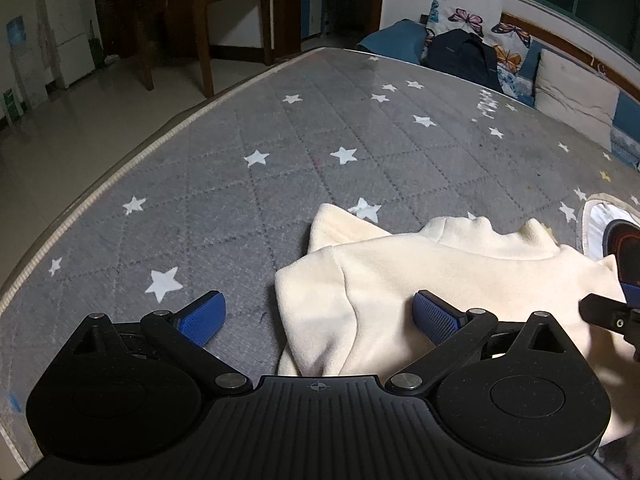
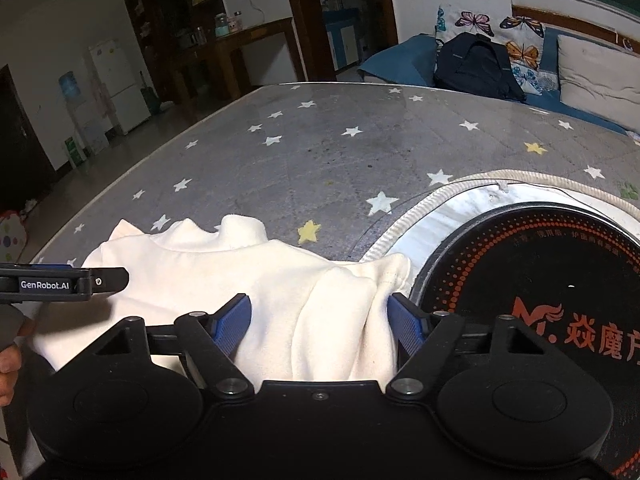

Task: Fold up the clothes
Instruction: 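Close the left gripper on the garment edge while the right gripper closes beside it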

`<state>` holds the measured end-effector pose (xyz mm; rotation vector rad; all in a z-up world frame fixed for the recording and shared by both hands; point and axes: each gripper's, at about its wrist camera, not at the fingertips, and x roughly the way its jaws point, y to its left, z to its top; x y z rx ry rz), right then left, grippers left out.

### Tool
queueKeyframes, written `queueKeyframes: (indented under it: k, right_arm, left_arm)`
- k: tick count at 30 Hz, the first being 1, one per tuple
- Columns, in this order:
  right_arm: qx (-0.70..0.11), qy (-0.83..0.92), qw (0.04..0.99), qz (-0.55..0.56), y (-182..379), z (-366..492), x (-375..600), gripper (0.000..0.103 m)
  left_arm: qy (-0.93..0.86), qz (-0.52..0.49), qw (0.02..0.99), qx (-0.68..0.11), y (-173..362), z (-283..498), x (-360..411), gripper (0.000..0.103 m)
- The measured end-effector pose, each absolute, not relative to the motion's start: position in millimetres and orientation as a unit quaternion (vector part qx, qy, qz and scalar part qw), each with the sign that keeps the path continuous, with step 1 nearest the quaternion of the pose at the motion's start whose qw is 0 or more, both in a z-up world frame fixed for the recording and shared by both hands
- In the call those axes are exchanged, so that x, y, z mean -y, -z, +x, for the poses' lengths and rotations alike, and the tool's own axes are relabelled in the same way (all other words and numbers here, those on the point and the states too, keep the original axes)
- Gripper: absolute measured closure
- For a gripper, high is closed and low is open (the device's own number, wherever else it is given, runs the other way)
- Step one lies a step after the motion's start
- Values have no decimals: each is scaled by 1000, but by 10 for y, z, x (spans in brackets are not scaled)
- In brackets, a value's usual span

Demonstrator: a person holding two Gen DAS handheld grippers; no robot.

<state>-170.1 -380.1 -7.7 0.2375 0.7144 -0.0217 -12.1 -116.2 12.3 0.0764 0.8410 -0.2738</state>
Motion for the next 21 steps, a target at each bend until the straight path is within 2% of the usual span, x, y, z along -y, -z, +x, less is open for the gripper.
queueKeyframes:
  k: [5,9,12,17,21]
  right_arm:
    - [-347,11,931,117,83,-1685,3811,25]
    - [-347,13,931,109,88,-1684,3792,25]
    - [-347,14,932,107,90,-1683,3788,26]
    - [-347,12,932,104,88,-1683,3779,40]
    - [-347,9,932,105,81,-1699,3756,42]
  left_arm:
    - [147,33,902,-404,-118,-124,1170,10]
    - [158,34,902,-400,-131,-142,1189,21]
    - [164,37,902,-397,-137,-161,1217,26]
    - [172,38,902,-393,-152,-193,1255,37]
    - [183,40,901,-392,-166,-210,1286,49]
